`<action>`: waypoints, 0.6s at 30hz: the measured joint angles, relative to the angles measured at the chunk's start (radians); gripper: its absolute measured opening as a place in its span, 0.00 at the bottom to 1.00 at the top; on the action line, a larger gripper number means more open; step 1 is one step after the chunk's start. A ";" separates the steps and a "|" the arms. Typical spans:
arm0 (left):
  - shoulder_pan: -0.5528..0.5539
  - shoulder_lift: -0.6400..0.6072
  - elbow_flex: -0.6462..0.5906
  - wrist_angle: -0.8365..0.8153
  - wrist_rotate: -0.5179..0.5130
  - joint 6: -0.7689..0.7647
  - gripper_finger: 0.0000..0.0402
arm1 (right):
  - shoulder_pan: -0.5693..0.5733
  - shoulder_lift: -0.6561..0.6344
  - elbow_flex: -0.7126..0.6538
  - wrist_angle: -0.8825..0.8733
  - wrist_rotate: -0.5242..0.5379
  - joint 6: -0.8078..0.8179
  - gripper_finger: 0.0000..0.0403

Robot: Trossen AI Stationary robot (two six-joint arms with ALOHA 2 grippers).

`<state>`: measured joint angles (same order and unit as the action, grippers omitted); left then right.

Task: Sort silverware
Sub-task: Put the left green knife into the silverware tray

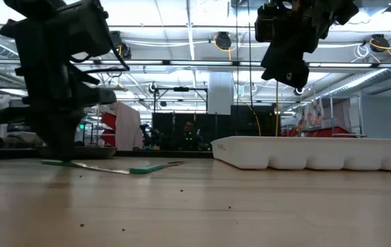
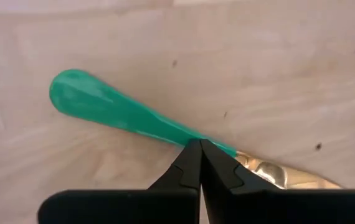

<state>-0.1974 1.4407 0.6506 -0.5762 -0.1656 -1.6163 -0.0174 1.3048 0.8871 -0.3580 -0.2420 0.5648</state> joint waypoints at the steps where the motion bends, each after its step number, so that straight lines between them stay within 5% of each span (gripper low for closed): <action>1: 0.001 0.000 -0.001 0.025 -0.021 0.009 0.01 | 0.000 0.000 0.000 0.000 0.000 -0.001 0.25; 5: 0.001 -0.001 0.036 0.120 -0.096 0.132 0.01 | 0.000 0.000 0.000 0.001 0.000 -0.003 0.25; 11: 0.008 0.000 0.108 0.138 -0.118 0.575 0.04 | 0.000 0.000 0.000 0.002 -0.001 0.000 0.25; 18: 0.101 0.000 0.106 0.117 0.104 1.196 0.23 | 0.000 -0.007 0.000 -0.001 -0.086 0.007 0.25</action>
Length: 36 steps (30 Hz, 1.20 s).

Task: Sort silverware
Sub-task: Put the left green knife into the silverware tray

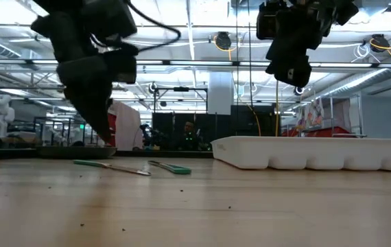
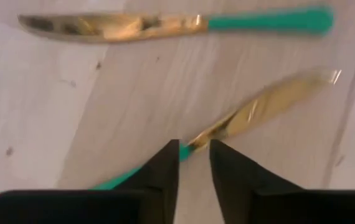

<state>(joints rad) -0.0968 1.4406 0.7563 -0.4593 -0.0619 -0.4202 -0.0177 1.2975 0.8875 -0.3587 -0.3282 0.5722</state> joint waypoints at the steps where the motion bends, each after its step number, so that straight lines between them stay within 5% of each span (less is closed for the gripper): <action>1: 0.018 0.000 0.000 -0.022 0.027 0.050 0.27 | 0.000 -0.006 0.000 -0.005 -0.008 0.008 0.25; 9: 0.112 0.000 -0.001 -0.068 0.109 0.405 0.46 | 0.000 -0.054 0.000 -0.021 0.004 0.045 0.25; 20: 0.116 0.000 -0.001 -0.095 0.145 0.711 0.49 | 0.000 -0.065 0.000 -0.023 0.054 0.075 0.25; 36: 0.131 0.210 0.009 -0.043 0.196 0.830 0.48 | 0.000 -0.065 0.000 -0.039 0.067 0.107 0.25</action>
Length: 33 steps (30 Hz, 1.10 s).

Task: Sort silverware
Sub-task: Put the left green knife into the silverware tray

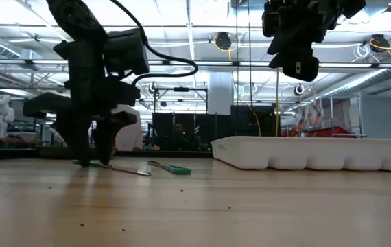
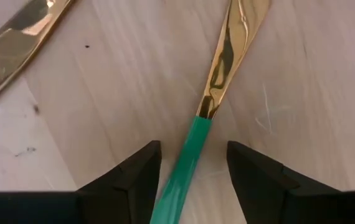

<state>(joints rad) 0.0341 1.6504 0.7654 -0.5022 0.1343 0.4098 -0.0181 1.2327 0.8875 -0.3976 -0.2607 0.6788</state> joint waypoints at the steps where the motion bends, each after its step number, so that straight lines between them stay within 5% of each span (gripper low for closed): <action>1: 0.000 0.007 0.001 0.001 0.001 0.009 0.47 | 0.000 0.000 0.000 0.000 0.000 0.007 0.25; 10: 0.034 0.019 -0.011 0.054 0.010 0.042 0.05 | 0.004 -0.011 0.000 0.004 -0.007 0.054 0.25; 18: 0.050 -0.015 0.005 0.006 0.018 -0.012 0.05 | 0.035 -0.137 0.000 0.061 0.006 0.059 0.25; 33: 0.009 -0.081 0.205 -0.278 0.013 -0.114 0.04 | 0.089 -0.437 0.001 -0.059 0.221 0.064 0.25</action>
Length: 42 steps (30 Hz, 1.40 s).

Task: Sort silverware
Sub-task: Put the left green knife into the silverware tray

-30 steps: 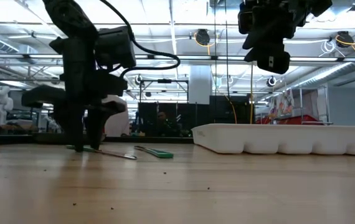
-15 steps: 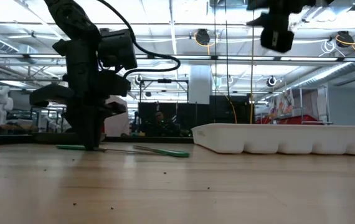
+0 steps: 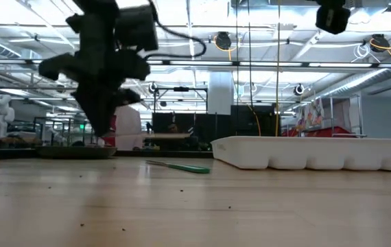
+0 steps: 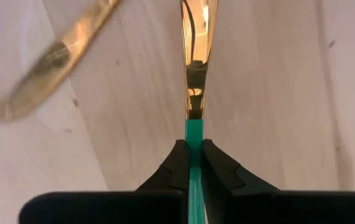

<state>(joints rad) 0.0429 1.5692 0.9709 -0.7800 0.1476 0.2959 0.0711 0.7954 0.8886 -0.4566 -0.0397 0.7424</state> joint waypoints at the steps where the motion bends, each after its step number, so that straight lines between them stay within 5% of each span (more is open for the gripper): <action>1: -0.002 0.000 0.015 -0.007 -0.003 -0.001 0.04 | 0.004 -0.009 0.000 -0.016 0.010 0.001 0.25; 17: 0.094 0.044 0.414 0.097 -0.210 0.328 0.04 | 0.063 -0.155 0.000 -0.117 0.089 0.029 0.25; 23: 0.163 0.134 0.552 0.129 -0.241 0.510 0.04 | 0.068 -0.168 0.000 -0.403 0.197 0.148 0.25; 31: 0.194 0.321 0.781 0.103 -0.245 0.723 0.04 | 0.068 -0.144 0.008 -0.556 0.224 0.078 0.25; 42: 0.157 0.517 1.000 0.085 -0.244 0.917 0.04 | -0.014 -0.033 0.291 -0.743 0.329 -0.112 0.26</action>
<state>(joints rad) 0.2003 2.0860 1.9707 -0.6950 -0.0963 1.2130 0.0570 0.7624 1.1794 -1.1992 0.2897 0.6303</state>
